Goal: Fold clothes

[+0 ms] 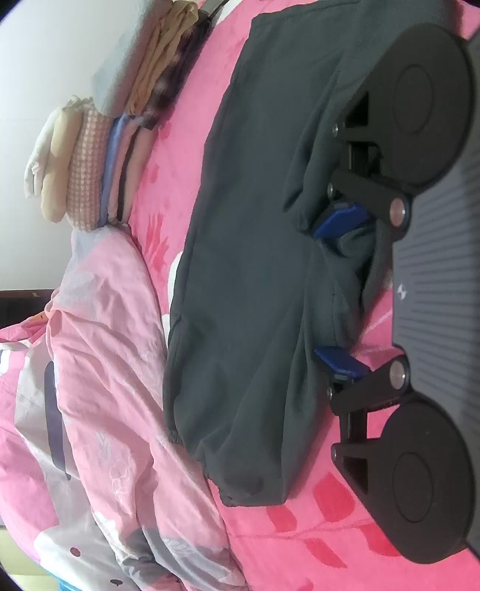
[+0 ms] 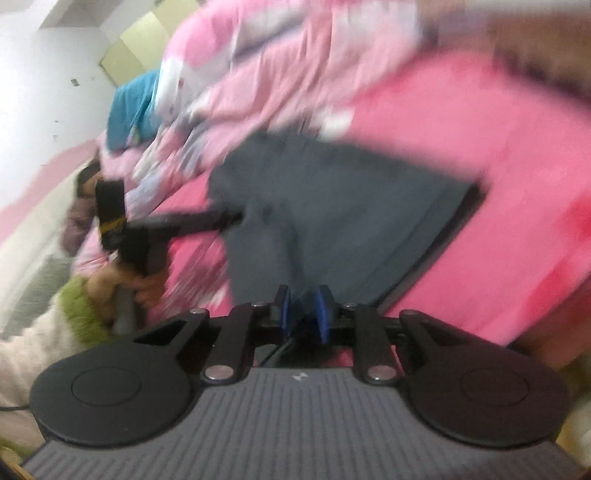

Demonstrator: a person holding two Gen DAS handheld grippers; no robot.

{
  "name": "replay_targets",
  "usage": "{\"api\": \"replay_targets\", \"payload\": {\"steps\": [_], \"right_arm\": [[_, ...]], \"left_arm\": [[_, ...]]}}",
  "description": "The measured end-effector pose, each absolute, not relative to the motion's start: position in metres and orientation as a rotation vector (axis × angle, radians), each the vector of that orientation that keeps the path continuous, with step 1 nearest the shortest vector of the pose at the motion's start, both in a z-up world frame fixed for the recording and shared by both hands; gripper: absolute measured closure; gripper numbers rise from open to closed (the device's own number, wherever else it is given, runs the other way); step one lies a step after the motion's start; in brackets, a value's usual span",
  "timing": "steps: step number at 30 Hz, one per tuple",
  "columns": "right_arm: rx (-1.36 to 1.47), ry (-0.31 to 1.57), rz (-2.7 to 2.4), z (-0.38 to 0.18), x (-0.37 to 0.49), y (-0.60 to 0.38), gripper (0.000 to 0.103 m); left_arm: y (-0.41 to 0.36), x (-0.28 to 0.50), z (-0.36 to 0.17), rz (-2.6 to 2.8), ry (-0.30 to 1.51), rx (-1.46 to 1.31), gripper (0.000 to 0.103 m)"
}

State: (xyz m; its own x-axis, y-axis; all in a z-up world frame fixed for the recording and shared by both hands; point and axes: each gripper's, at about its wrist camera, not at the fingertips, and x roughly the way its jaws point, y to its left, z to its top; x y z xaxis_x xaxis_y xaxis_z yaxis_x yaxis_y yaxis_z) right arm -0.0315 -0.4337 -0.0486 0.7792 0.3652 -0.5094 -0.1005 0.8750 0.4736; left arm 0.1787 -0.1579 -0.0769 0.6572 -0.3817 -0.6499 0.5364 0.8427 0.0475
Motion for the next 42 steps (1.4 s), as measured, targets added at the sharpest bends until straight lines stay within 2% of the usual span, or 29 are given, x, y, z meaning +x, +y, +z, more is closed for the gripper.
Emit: {"api": "replay_targets", "payload": {"steps": [4, 9, 12, 17, 23, 28, 32, 35, 37, 42], "right_arm": [[0.262, 0.514, 0.339, -0.029, -0.033, -0.411, 0.088], [0.105, 0.567, 0.453, -0.048, -0.007, -0.360, 0.089], [0.110, 0.672, 0.393, -0.069, 0.015, -0.354, 0.091], [0.118, 0.662, 0.385, -0.073, 0.019, -0.355, 0.091], [0.199, 0.628, 0.434, -0.066, 0.007, -0.366, 0.088], [0.424, 0.549, 0.413, -0.046, -0.008, -0.435, 0.088], [0.538, 0.681, 0.447, -0.063, 0.024, -0.469, 0.089], [0.611, 0.812, 0.538, -0.089, 0.056, -0.470, 0.094], [0.553, 0.853, 0.608, -0.096, 0.066, -0.458, 0.098], [0.382, 0.892, 0.808, -0.093, 0.047, -0.442, 0.099]], "left_arm": [[-0.157, 0.180, -0.077, -0.501, 0.687, 0.241, 0.029], [-0.150, 0.174, -0.070, -0.474, 0.666, 0.230, 0.029], [-0.145, 0.169, -0.064, -0.458, 0.647, 0.226, 0.029], [-0.144, 0.134, -0.043, -0.523, 0.554, 0.213, 0.028], [-0.192, 0.121, -0.068, -0.598, 0.607, 0.375, 0.027], [-0.190, 0.138, -0.078, -0.582, 0.650, 0.304, 0.027], [-0.180, 0.149, -0.081, -0.596, 0.706, 0.242, 0.025], [-0.174, 0.162, -0.082, -0.602, 0.753, 0.179, 0.025], [-0.173, 0.169, -0.082, -0.603, 0.774, 0.157, 0.025], [-0.176, 0.173, -0.083, -0.608, 0.787, 0.171, 0.025]]}}
